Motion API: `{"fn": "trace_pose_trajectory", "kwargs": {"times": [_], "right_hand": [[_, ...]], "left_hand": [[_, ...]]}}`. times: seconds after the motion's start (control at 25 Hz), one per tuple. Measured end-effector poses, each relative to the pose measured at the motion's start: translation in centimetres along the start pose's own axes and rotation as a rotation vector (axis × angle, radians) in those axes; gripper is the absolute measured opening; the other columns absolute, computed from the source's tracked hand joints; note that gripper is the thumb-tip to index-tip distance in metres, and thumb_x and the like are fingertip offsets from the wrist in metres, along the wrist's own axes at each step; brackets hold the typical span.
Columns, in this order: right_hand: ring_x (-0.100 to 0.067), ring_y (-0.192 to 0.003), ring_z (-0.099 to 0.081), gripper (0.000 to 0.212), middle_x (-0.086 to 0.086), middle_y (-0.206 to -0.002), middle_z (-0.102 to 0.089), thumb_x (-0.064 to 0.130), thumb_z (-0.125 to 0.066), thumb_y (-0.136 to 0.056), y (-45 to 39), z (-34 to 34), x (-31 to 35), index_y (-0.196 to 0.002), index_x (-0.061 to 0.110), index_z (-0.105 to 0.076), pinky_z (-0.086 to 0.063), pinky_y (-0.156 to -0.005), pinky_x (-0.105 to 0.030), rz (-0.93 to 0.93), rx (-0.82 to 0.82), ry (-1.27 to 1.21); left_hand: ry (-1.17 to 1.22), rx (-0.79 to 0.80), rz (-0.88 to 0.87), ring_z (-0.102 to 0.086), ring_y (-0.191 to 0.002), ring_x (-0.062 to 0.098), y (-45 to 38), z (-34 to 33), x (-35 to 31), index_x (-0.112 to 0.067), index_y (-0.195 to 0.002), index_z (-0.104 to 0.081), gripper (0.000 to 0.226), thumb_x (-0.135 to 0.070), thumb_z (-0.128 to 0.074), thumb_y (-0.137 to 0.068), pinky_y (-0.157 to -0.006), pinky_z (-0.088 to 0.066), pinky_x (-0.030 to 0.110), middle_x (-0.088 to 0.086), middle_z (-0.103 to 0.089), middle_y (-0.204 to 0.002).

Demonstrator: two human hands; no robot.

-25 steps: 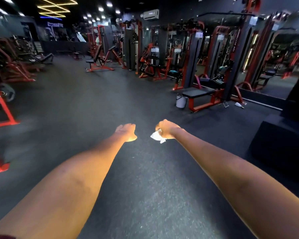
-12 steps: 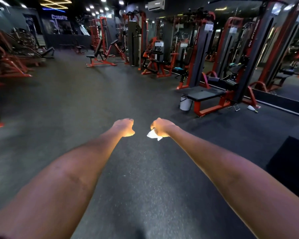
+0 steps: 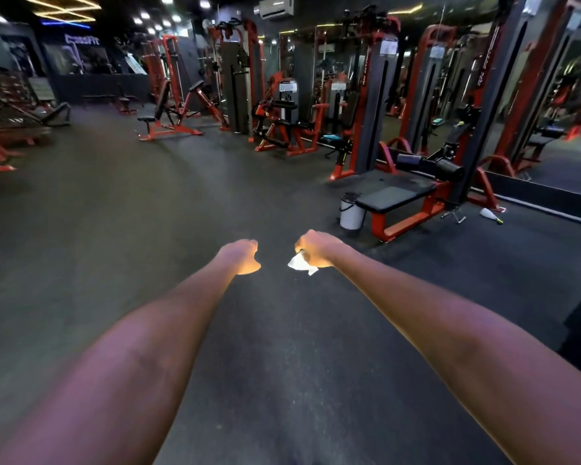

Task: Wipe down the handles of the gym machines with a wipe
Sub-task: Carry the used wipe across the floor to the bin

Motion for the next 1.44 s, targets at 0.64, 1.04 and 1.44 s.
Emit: {"fn": "trace_pose_trajectory", "kwargs": {"times": [0.64, 1.04, 1.44], "right_hand": [[-0.032, -0.089, -0.062, 0.038, -0.013, -0.104, -0.063, -0.001, -0.044, -0.077, -43.8, 1.0, -26.3, -0.107, 0.011, -0.065, -0.049, -0.068, -0.033, 0.070, 0.005, 0.018], [-0.032, -0.091, -0.062, 0.036, -0.012, -0.102, -0.064, 0.002, -0.045, -0.078, -72.6, 5.0, -39.1, -0.106, 0.011, -0.065, -0.046, -0.067, -0.030, 0.007, -0.028, 0.003], [-0.031, -0.091, -0.061, 0.030, -0.013, -0.103, -0.063, 0.004, -0.048, -0.081, -99.9, 4.7, -53.1, -0.106, 0.008, -0.064, -0.041, -0.063, -0.029, 0.002, 0.009, 0.041]], "left_hand": [[-0.023, 0.000, 0.031, -0.042, -0.130, 0.025, -48.7, 3.1, 0.2, -0.007, -0.132, -0.042, 0.051, -0.030, -0.056, -0.089, -0.103, -0.039, 0.037, 0.011, -0.044, -0.139], [-0.053, -0.018, -0.047, -0.042, -0.129, 0.026, -80.4, 10.1, 5.8, -0.005, -0.133, -0.041, 0.050, -0.028, -0.055, -0.091, -0.101, -0.038, 0.033, 0.013, -0.044, -0.139], [-0.109, 0.052, -0.128, -0.042, -0.130, 0.025, -111.2, 12.5, 7.3, -0.007, -0.135, -0.041, 0.050, -0.025, -0.056, -0.091, -0.102, -0.038, 0.033, 0.013, -0.043, -0.141]]}}
Point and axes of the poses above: each hand's wrist, its own y-axis away from the middle knuckle, its own z-axis out of the back of the hand, x = y × z, the point moved 2 cm from there along -y, towards the middle knuckle
